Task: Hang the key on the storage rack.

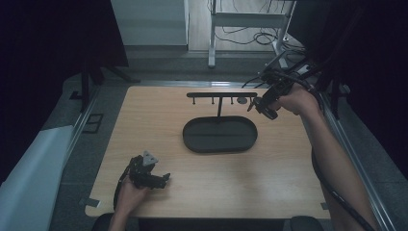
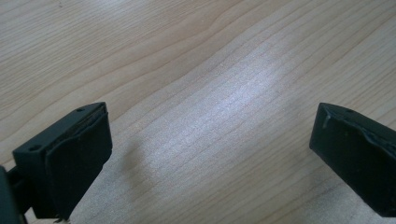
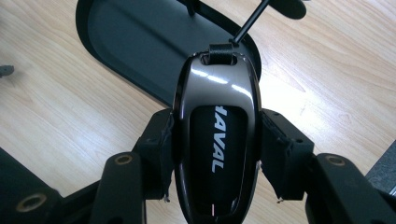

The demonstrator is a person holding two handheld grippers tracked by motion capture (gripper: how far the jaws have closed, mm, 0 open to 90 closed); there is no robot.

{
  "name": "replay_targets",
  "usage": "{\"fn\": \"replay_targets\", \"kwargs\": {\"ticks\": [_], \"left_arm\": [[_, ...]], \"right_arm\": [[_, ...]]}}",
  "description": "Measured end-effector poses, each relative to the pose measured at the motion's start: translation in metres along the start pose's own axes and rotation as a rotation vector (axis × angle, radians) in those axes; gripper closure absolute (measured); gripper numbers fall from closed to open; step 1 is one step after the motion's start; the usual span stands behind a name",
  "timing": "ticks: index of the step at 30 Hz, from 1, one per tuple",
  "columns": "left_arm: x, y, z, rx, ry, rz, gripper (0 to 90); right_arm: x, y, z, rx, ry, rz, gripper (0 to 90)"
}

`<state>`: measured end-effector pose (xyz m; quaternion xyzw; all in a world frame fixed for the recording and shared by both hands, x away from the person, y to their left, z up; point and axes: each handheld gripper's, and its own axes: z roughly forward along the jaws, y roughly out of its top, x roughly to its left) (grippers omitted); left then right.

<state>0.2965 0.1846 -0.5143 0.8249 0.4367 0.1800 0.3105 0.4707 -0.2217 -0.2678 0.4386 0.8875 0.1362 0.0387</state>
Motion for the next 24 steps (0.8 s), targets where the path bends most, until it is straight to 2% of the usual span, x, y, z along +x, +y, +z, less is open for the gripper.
{"fn": "replay_targets", "kwargs": {"ticks": [14,19,24], "left_arm": [[0.0,0.0,0.0,0.002,-0.001,0.003,0.0],[0.0,0.0,0.001,0.004,-0.001,0.005,0.0],[0.0,0.0,0.0,0.003,-0.002,0.005,0.0]], "right_arm": [[-0.004,0.014,-0.01,-0.004,-0.032,0.033,49.3],[-0.005,0.018,-0.01,0.001,-0.04,0.032,49.3],[-0.006,0.023,-0.008,-0.008,-0.053,0.052,49.3]]}}
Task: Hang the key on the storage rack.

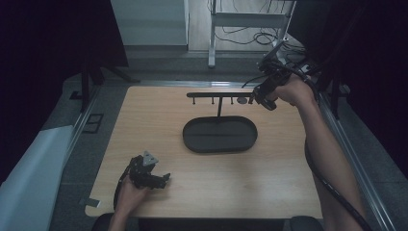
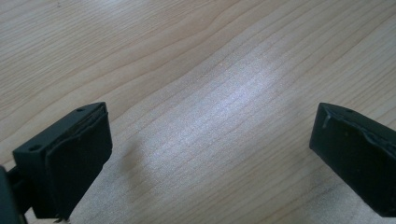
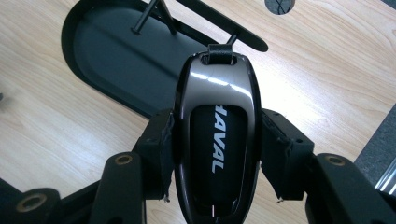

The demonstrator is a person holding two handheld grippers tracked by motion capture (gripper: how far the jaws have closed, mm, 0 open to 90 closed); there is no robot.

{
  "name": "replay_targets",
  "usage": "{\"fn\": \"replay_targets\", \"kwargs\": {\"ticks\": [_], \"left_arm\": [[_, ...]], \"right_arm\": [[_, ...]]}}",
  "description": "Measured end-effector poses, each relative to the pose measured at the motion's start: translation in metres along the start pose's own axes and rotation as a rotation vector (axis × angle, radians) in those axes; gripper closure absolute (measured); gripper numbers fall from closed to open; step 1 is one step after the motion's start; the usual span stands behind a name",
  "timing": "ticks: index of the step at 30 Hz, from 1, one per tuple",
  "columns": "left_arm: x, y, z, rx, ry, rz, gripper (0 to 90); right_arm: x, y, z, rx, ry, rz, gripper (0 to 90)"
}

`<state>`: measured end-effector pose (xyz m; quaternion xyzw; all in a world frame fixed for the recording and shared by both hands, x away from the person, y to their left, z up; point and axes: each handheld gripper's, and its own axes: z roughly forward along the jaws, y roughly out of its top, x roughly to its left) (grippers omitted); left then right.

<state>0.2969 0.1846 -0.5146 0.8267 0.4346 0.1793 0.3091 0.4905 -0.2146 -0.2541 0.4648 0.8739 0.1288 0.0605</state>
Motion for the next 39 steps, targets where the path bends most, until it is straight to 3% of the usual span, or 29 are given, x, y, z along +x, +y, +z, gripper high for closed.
{"fn": "replay_targets", "kwargs": {"ticks": [13,24,39], "left_arm": [[-0.001,0.0,0.0,0.007,-0.003,0.008,0.0],[-0.001,0.001,0.001,0.009,-0.001,0.014,0.0],[-0.002,0.001,0.002,0.01,-0.002,0.02,0.0]], "right_arm": [[-0.016,-0.006,0.017,0.016,-0.038,0.05,49.2],[-0.034,-0.023,0.037,0.028,-0.019,0.087,49.2],[-0.041,-0.036,0.068,0.022,0.002,0.11,49.2]]}}
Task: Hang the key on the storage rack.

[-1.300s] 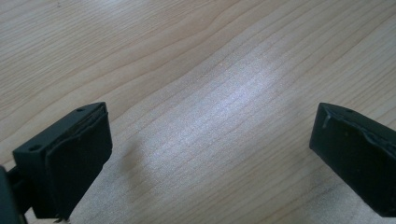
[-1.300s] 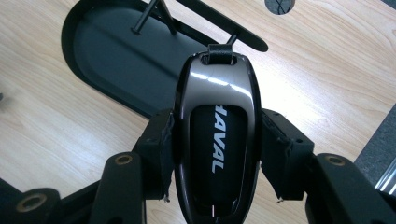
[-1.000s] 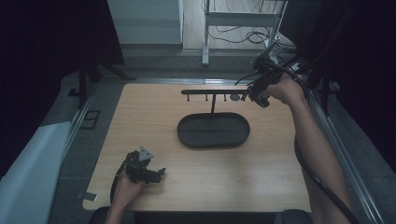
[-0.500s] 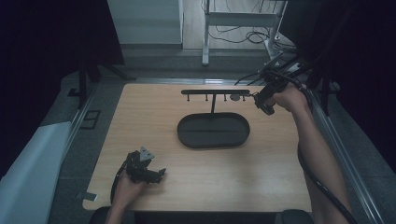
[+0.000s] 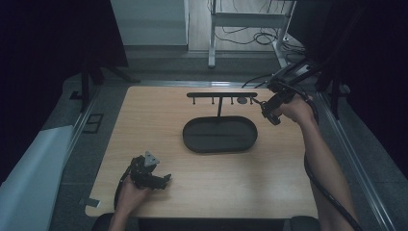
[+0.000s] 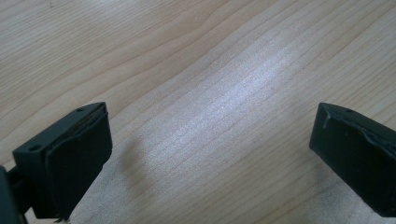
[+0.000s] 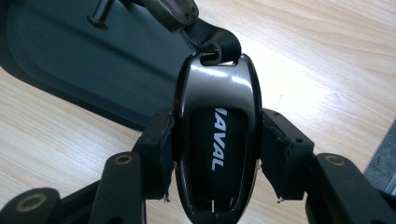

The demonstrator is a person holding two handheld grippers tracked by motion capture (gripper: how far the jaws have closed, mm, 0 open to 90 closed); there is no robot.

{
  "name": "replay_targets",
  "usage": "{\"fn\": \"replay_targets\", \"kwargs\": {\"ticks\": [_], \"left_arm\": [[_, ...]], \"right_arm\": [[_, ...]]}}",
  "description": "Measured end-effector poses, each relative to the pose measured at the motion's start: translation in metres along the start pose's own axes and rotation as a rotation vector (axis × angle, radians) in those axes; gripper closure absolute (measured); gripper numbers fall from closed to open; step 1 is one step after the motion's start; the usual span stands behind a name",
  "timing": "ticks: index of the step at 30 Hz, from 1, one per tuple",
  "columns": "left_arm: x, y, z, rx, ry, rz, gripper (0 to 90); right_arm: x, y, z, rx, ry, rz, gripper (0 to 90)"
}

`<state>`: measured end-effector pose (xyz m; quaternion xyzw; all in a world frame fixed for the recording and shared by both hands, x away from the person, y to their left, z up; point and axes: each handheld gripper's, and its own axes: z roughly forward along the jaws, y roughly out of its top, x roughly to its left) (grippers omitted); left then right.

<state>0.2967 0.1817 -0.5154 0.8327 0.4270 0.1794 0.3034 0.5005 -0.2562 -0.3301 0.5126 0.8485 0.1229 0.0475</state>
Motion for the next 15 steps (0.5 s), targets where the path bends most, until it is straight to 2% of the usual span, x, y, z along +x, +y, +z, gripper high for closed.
{"fn": "replay_targets", "kwargs": {"ticks": [15], "left_arm": [[-0.001,0.0,0.001,0.006,0.0,0.01,0.0]], "right_arm": [[0.012,0.002,0.028,0.001,0.013,-0.026,49.1]]}}
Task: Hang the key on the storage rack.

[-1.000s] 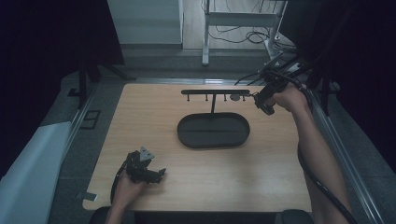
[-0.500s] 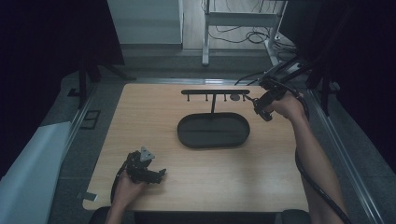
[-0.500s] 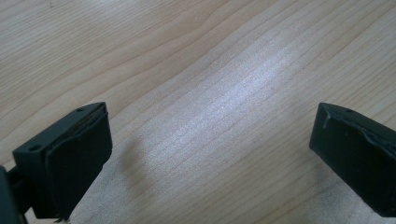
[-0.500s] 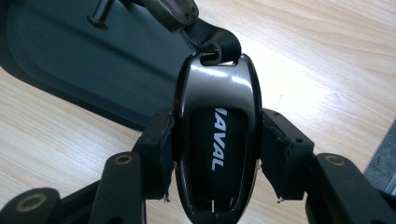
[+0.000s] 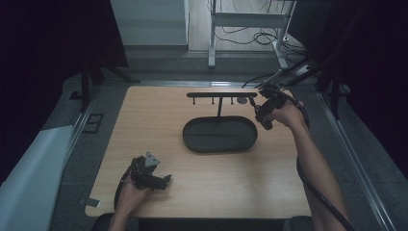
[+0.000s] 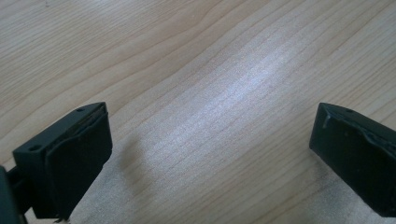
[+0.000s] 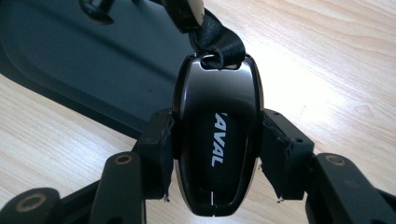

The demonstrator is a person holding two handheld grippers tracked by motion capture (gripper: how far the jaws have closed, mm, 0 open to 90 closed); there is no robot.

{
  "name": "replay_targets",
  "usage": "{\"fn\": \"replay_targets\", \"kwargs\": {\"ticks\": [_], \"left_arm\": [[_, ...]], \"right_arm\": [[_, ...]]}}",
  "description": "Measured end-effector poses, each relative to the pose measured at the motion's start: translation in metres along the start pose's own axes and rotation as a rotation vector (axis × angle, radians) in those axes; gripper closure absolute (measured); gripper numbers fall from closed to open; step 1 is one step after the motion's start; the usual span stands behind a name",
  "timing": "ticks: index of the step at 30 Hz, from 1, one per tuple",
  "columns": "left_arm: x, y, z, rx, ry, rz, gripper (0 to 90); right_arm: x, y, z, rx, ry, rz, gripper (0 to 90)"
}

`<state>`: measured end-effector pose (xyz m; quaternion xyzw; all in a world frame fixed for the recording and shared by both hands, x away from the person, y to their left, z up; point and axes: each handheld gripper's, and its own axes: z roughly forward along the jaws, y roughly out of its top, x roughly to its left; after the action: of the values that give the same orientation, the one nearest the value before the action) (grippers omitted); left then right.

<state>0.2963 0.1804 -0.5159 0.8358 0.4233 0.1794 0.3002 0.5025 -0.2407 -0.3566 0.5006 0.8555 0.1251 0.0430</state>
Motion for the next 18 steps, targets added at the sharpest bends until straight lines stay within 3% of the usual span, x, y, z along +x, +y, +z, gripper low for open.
{"fn": "replay_targets", "kwargs": {"ticks": [18], "left_arm": [[-0.001,0.0,0.0,-0.001,0.0,0.005,0.0]], "right_arm": [[0.012,0.006,0.028,-0.038,-0.013,-0.005,49.1]]}}
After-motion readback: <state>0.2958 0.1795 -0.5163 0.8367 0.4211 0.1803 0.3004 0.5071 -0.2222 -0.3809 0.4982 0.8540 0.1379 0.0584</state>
